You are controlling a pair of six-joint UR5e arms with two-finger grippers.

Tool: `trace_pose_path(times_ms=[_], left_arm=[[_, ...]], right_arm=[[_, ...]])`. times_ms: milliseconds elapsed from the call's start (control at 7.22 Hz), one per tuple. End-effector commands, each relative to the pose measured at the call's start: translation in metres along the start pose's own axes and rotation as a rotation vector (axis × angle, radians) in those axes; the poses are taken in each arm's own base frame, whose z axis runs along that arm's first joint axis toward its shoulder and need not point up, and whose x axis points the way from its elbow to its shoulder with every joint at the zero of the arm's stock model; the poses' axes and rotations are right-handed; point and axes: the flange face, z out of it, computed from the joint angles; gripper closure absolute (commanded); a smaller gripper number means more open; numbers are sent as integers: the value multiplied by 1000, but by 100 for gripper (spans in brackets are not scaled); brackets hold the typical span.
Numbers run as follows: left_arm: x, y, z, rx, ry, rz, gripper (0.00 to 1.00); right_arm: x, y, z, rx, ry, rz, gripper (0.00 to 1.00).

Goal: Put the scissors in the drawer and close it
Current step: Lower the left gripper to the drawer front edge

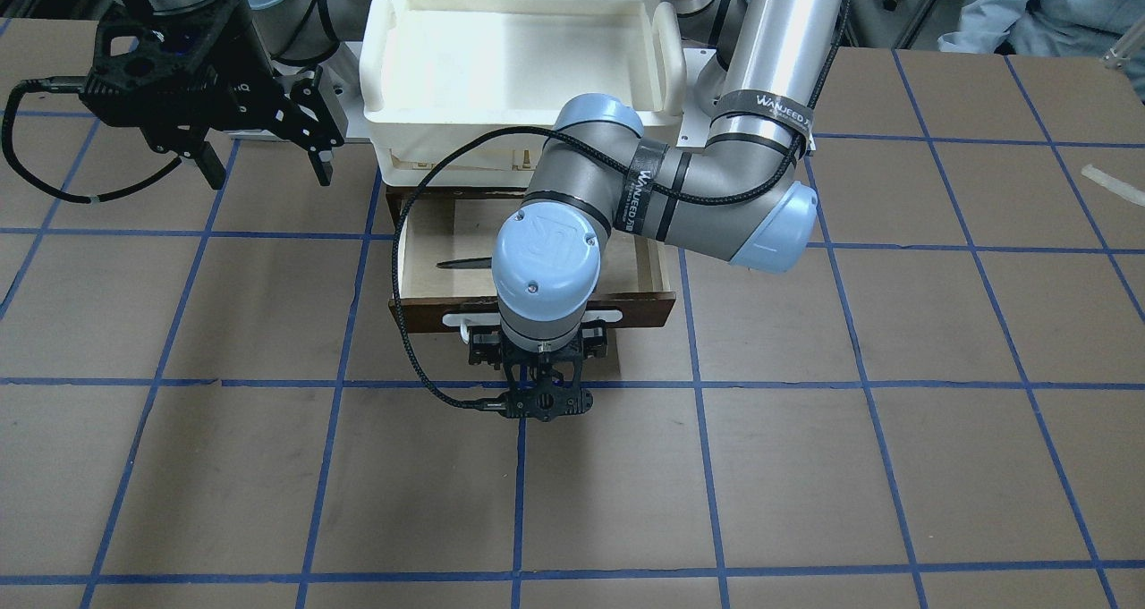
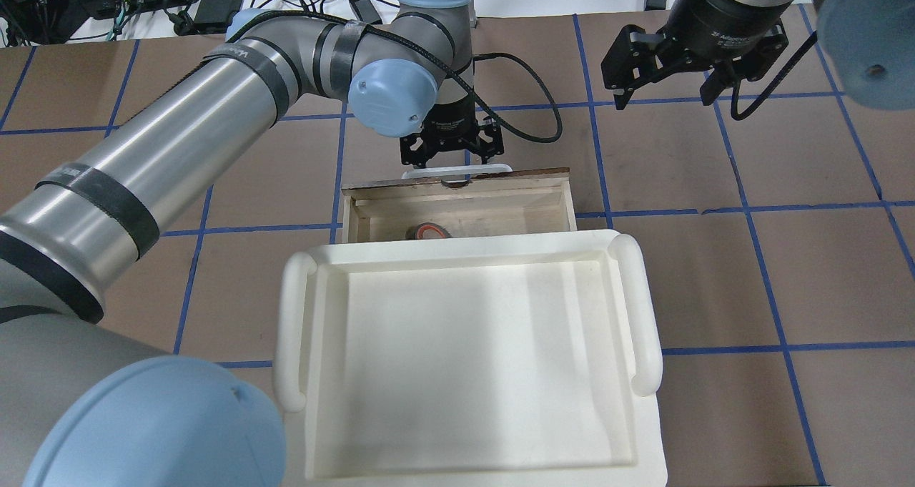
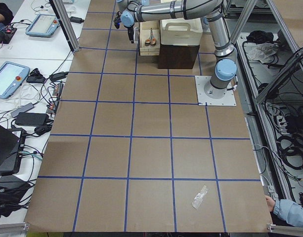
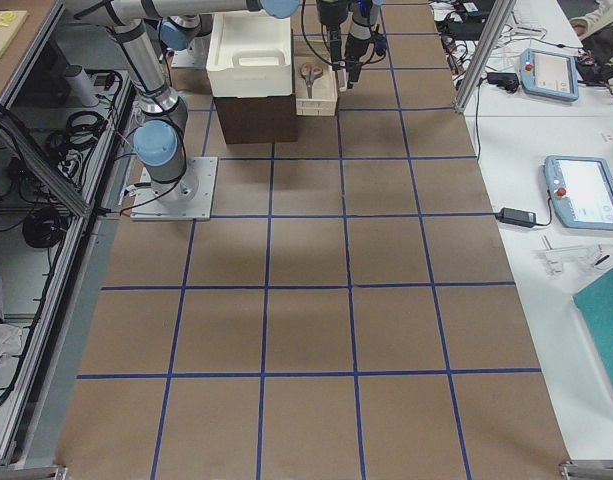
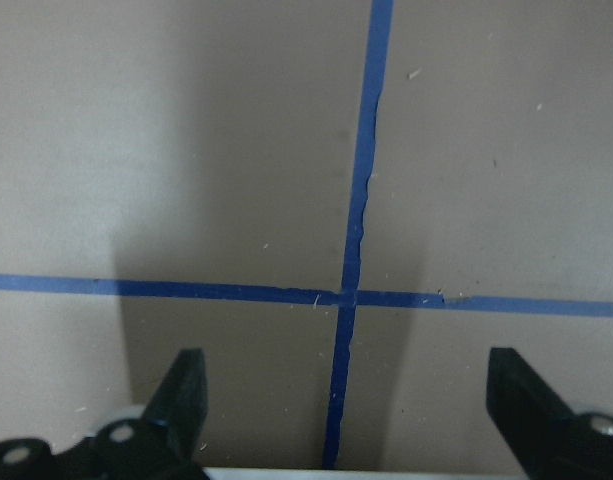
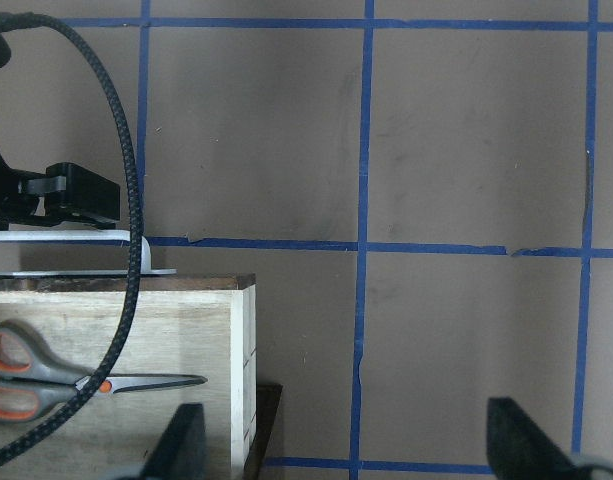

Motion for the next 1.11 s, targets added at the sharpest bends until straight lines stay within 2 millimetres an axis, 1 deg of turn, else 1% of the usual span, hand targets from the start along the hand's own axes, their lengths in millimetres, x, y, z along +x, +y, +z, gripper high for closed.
trace_pose_path(times_ms=[0, 416, 554, 831, 970], left_arm=[[-4, 13, -8, -47, -19, -2, 0], [0, 21, -4, -91, 16, -20, 0], [2, 29, -7, -107, 12, -11, 0], [-2, 40, -2, -152, -10, -8, 0], [-4, 46, 8, -175, -20, -9, 0]], right_arm=[[0, 0, 3, -1, -1, -4, 0], [0, 0, 3, -1, -1, -1, 0], [0, 0, 3, -2, -1, -1, 0], [0, 1, 3, -4, -1, -1, 0], [0, 1, 4, -7, -1, -1, 0]])
